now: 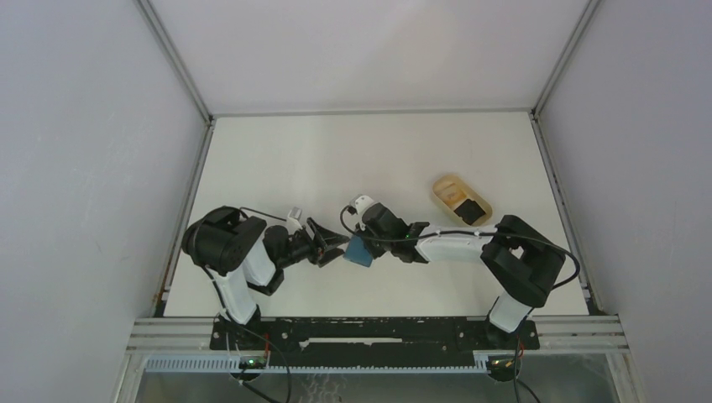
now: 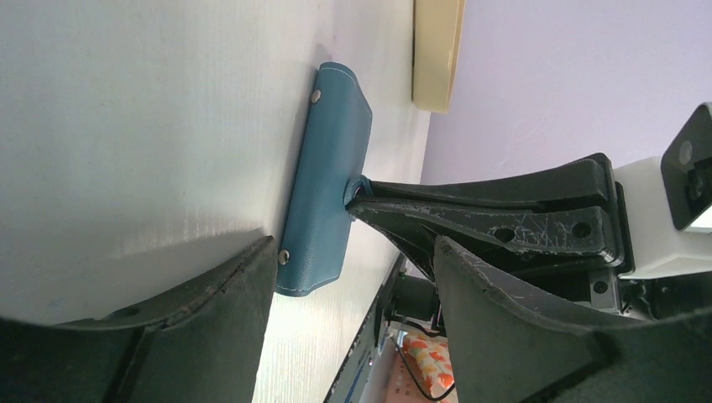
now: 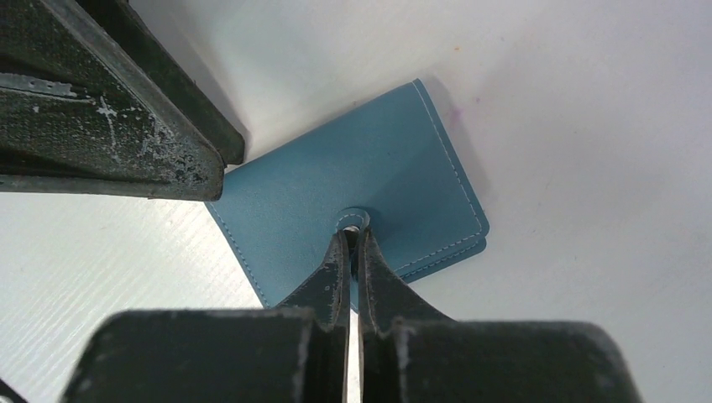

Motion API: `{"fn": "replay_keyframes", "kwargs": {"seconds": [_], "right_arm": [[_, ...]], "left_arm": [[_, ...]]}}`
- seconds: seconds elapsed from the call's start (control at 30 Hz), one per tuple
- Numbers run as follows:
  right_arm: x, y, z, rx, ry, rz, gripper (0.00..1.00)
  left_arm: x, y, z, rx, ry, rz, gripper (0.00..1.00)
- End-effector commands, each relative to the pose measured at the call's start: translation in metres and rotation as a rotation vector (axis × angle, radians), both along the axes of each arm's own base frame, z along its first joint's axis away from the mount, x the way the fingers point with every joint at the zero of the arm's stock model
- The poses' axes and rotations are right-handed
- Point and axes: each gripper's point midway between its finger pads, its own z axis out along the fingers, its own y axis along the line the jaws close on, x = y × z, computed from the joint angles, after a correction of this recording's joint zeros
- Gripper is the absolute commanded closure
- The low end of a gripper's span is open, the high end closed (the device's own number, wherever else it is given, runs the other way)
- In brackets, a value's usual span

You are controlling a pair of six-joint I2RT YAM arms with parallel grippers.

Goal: Take the credit cards out of the card holder

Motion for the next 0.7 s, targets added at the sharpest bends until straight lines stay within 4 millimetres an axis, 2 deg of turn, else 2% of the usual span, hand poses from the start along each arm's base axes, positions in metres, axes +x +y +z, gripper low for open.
{"fn": "replay_keyframes", "kwargs": {"seconds": [0.0, 0.1, 0.47, 0.67], "right_arm": [[0.002, 0.005, 0.013, 0.109, 0.043, 0.008, 1.00], [0.005, 0.012, 0.029, 0.200, 0.048, 0.025, 1.00], [0.003, 0.027, 0.046, 0.287, 0.057, 0.081, 1.00], [0.004, 0.027, 0.061, 0.349, 0.043, 0.100, 1.00]], "left_arm": [[-0.002, 0.000, 0.000, 0.012, -0.033, -0.012, 0.27], [-0.002, 0.000, -0.001, 0.014, -0.032, -0.011, 0.26], [-0.007, -0.019, -0.007, 0.007, -0.006, -0.045, 0.27], [-0.007, -0.019, -0.006, 0.005, -0.009, -0.042, 0.37]]}}
